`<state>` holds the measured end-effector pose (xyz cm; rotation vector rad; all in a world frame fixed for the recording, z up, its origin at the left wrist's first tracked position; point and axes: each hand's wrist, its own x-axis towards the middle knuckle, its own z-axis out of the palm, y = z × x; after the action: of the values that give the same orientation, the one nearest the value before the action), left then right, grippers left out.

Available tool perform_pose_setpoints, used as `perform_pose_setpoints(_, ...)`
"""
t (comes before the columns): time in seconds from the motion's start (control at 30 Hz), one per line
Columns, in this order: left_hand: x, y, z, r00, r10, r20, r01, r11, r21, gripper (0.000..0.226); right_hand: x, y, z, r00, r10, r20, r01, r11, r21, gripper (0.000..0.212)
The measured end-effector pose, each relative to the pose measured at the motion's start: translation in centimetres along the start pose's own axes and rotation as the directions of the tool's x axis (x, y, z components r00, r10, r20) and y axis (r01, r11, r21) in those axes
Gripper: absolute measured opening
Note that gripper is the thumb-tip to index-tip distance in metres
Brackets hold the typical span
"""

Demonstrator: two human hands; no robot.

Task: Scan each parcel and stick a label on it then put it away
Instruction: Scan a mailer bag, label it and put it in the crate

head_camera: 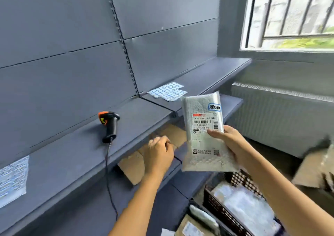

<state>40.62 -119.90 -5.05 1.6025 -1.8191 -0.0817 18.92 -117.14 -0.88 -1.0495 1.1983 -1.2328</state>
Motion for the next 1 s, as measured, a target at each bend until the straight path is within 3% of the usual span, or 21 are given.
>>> perform_pose_setpoints(0.13, -2.2, 9.3, 5.9, 0.981, 0.126, 0.149, -0.121, 0.992, -0.045, 0.02, -4.6, 0.0, -10.8, 0.982, -0.014, -0.191, 0.007, 0.999, -0.034, 0.013)
perform_pose_setpoints(0.37, -5.6, 21.2, 12.1, 0.879, 0.361, 0.312, -0.335, 0.932, -0.136, 0.02, -11.7, 0.5, -21.5, 0.903, 0.013, -0.428, -0.002, 1.0, 0.027, 0.03)
perform_pose_setpoints(0.47, -6.5, 23.3, 14.0, 0.843, 0.397, 0.364, -0.372, 0.918, -0.139, 0.02, -12.9, 1.2, -23.6, 0.881, 0.049, -0.47, -0.013, 0.997, 0.081, 0.031)
perform_pose_setpoints(0.6, -6.7, 25.0, 16.4, 0.811, 0.4, 0.427, -0.375, 0.916, -0.145, 0.02, -13.3, 1.7, -25.6, 0.858, 0.101, -0.503, -0.056, 0.993, 0.104, 0.061)
perform_pose_setpoints(0.77, -5.5, 28.7, 19.6, 0.776, 0.426, 0.465, -0.389, 0.904, -0.179, 0.021, -11.9, 1.8, -29.7, 0.835, 0.122, -0.537, -0.07, 0.991, 0.116, 0.033)
perform_pose_setpoints(0.9, -2.6, 31.5, 22.7, 0.765, 0.439, 0.471, -0.412, 0.896, -0.166, 0.022, -8.6, 1.2, -33.3, 0.821, 0.114, -0.559, -0.067, 0.992, 0.104, 0.044)
perform_pose_setpoints(1.0, 0.3, 33.2, 24.8, 0.777, 0.427, 0.462, -0.399, 0.902, -0.164, 0.023, -5.6, 0.1, -35.6, 0.832, 0.099, -0.546, -0.072, 0.995, 0.072, 0.04)
